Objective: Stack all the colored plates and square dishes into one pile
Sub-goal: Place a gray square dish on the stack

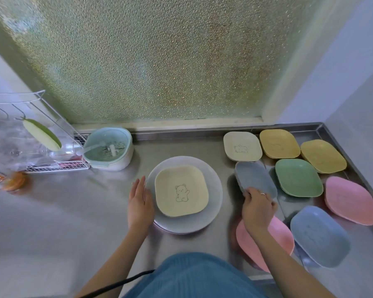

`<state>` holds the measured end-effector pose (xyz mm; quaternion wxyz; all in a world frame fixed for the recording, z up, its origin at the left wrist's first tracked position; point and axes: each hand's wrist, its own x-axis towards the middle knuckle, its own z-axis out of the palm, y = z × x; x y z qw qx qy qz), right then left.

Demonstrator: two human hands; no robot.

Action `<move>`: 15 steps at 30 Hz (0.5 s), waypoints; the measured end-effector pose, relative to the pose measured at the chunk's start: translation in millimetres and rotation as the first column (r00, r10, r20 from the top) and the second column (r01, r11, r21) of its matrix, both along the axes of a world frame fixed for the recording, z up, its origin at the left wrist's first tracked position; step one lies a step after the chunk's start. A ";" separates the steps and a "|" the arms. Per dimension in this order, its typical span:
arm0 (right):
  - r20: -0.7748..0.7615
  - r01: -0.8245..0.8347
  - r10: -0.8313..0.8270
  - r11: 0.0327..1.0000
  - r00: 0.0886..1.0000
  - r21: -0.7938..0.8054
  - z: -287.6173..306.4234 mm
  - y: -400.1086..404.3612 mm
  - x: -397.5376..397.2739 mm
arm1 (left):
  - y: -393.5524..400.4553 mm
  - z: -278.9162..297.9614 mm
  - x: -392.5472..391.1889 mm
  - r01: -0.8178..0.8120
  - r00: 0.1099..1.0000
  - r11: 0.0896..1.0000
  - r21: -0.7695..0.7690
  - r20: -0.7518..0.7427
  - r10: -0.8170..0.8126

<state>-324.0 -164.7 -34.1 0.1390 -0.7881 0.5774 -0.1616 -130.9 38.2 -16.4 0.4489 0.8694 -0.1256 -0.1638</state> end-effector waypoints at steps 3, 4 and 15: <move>0.155 0.010 0.000 0.998 0.988 -0.067 12.0 10.5 4.1 | -6.9 8.8 -14.8 0.083 0.991 0.996 -0.021 0.109 -0.080; 0.204 -0.018 0.039 0.994 0.978 -0.108 14.2 15.1 5.4 | -10.7 9.0 -18.9 0.141 0.982 0.990 -0.007 0.126 -0.139; 0.172 -0.590 0.709 0.677 0.684 -0.441 28.4 59.2 25.4 | -24.7 17.2 -11.4 0.063 0.993 0.967 -0.248 -0.079 -0.085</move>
